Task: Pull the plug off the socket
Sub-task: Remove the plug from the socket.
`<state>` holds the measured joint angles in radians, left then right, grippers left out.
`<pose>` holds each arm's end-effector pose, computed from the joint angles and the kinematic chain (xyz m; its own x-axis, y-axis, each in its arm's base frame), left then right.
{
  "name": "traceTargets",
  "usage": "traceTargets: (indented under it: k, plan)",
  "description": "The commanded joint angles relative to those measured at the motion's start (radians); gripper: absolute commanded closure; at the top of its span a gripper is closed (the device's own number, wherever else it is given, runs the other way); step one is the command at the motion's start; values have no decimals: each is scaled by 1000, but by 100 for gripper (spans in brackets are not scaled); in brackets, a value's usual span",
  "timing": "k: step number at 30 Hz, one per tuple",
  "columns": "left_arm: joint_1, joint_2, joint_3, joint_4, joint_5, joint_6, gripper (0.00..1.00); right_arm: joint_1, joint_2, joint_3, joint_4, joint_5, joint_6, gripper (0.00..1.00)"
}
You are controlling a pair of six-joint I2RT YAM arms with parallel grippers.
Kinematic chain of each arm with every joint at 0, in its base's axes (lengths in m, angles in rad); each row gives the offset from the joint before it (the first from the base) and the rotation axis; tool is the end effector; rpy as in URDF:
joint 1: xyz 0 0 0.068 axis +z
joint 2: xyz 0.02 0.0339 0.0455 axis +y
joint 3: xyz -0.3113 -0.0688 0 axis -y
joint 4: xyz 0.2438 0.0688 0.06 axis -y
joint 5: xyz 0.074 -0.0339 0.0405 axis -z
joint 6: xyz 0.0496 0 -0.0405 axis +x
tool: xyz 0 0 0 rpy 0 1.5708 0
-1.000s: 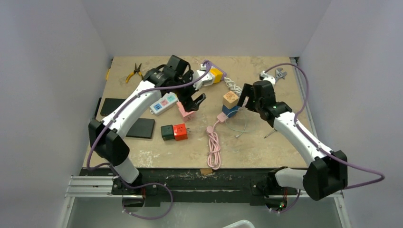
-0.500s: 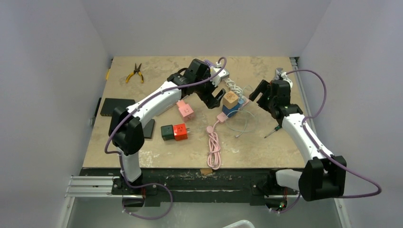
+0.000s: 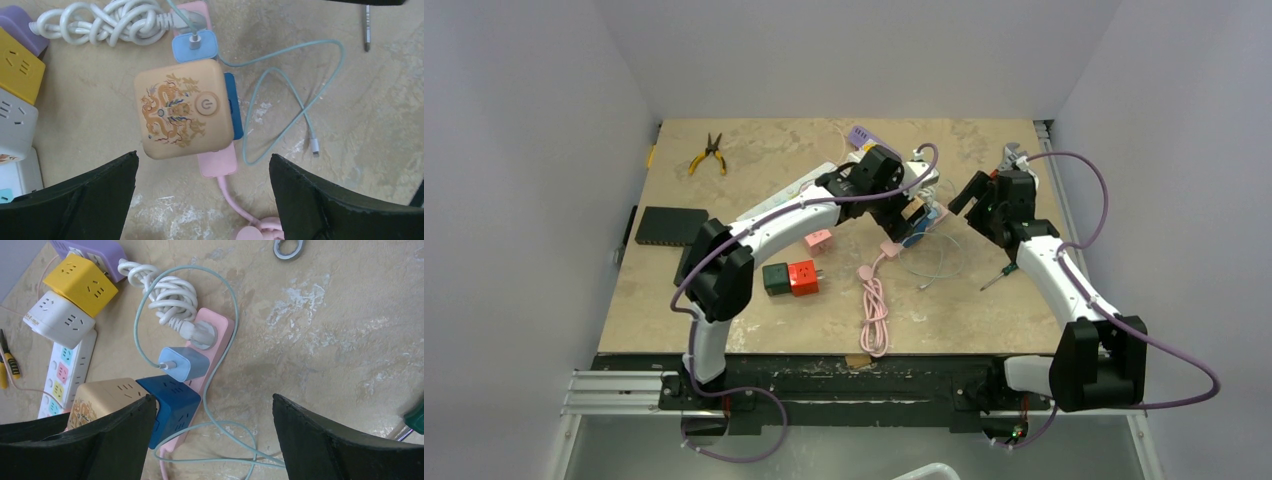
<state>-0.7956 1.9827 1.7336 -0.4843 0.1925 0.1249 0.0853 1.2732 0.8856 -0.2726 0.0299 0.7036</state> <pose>0.3339 -0.3544 0.3147 -0.3651 0.5473 -0.7531 0.8527 0.5213 -0.0345 0.2739 0.0219 0.2987 -0.5058 0.6058 -0.6141 0.3483 0.7947 0.4970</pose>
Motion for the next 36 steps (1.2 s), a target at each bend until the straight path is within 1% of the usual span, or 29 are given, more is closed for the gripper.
traceTargets:
  k: [1,6,10,14,20,22,28,33,36]
  plan:
    - [4,50,38,86,-138,-66,0,-6,-18,20,42,-19,6,16]
    - [4,37,30,66,-144,-91,0,-7,-14,21,49,-26,1,17]
    - [2,26,-6,63,-58,-84,0,-6,-11,17,50,-26,-7,16]
    - [-7,60,17,52,-6,-95,0,-6,-22,13,55,-46,-9,16]
    - [-11,124,106,50,-60,-115,0,-6,-56,-1,59,-59,-13,16]
    - [-11,133,113,56,-85,-116,0,-6,-67,-7,59,-65,-16,16]
    - [-5,89,97,49,-94,-93,0,-6,-76,-20,61,-61,-30,16]
    - [-8,89,53,75,-118,-55,0,-6,-24,-52,88,-43,-36,16]
    - [-8,96,55,82,-125,-46,0,3,59,-56,96,-35,-27,16]
